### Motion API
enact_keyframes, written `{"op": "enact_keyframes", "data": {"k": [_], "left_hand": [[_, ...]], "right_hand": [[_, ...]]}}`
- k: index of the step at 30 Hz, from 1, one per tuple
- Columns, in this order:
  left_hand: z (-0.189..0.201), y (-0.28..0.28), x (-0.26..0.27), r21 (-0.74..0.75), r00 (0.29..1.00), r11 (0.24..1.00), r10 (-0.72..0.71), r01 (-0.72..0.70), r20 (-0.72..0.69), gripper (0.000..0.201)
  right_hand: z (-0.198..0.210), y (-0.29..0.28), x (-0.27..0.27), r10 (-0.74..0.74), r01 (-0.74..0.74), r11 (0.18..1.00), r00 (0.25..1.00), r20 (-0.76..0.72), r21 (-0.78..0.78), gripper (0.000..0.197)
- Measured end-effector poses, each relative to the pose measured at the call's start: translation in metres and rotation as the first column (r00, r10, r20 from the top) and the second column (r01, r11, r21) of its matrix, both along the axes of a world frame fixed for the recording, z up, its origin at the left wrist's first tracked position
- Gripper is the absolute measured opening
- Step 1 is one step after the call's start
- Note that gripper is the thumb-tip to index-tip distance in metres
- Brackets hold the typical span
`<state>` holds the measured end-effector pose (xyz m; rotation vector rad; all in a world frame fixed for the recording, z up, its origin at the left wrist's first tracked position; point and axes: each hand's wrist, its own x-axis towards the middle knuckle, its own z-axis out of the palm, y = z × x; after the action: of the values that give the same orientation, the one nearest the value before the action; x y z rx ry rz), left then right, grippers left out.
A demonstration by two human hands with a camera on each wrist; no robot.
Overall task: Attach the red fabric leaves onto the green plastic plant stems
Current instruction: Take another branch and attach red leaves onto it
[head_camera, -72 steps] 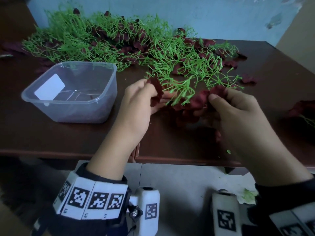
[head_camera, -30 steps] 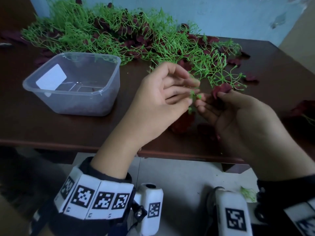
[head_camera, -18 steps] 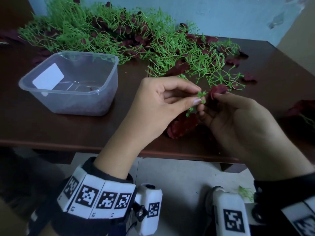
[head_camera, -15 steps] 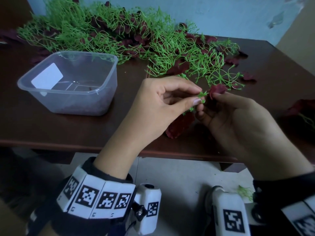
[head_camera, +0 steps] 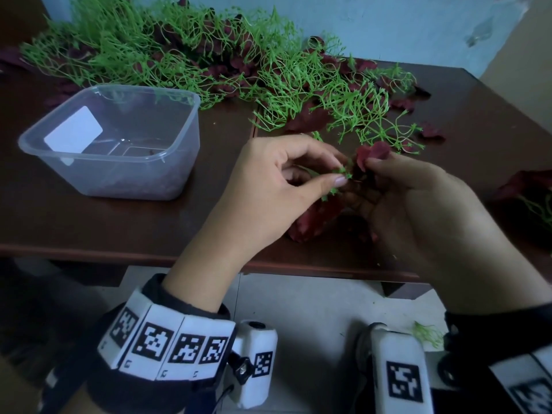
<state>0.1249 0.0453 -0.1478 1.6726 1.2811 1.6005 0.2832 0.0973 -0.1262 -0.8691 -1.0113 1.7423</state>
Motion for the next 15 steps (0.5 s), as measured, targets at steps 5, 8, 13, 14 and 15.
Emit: {"op": "enact_keyframes", "data": {"k": [5, 8, 13, 14, 15], "left_hand": [[-0.005, 0.002, 0.001, -0.036, 0.998, 0.999, 0.027, -0.029, -0.053, 0.017], [-0.006, 0.002, 0.002, -0.01, 0.994, 0.999, 0.036, -0.037, -0.1, 0.014], [-0.006, 0.007, 0.002, 0.054, 0.986, 0.998, 0.034, -0.026, -0.161, 0.02], [-0.007, 0.008, 0.002, 0.067, 0.985, 0.997, 0.034, -0.023, -0.167, 0.02], [-0.008, 0.009, 0.002, 0.07, 0.985, 0.997, 0.035, -0.023, -0.167, 0.02]], "right_hand": [[0.004, -0.007, 0.005, 0.006, -0.013, 0.991, 0.999, 0.051, 0.136, 0.018], [0.006, -0.009, 0.007, 0.039, -0.049, 0.984, 0.997, 0.059, 0.171, 0.012], [0.007, -0.012, 0.009, 0.047, -0.066, 0.97, 0.995, 0.085, 0.234, 0.015], [0.007, -0.013, 0.01, 0.041, -0.066, 0.964, 0.994, 0.104, 0.257, 0.015], [0.007, -0.013, 0.011, 0.033, -0.071, 0.954, 0.991, 0.132, 0.292, 0.015]]}}
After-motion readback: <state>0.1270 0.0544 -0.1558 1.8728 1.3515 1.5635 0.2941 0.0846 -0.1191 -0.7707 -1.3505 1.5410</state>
